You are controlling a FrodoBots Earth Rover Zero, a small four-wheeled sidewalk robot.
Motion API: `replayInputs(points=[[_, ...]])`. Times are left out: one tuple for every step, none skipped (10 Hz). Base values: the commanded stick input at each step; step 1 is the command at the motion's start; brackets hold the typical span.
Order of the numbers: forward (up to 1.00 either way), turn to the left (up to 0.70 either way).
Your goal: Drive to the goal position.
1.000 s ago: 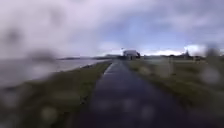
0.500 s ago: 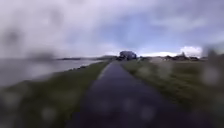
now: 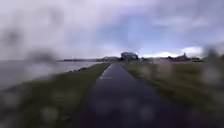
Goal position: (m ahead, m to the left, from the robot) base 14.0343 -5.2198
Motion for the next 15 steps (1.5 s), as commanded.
replayInputs(points=[[0.7, 0.0], [0.7, 0.0], [0.7, 0.0], [0.7, 0.0], [0.7, 0.0], [0.7, 0.0], [0.7, 0.0], [0.7, 0.0], [0.7, 0.0], [0.7, 0.0], [0.7, 0.0], [0.7, 0.0], [0.7, -0.06], [0.7, -0.21], [0.7, 0.0]])
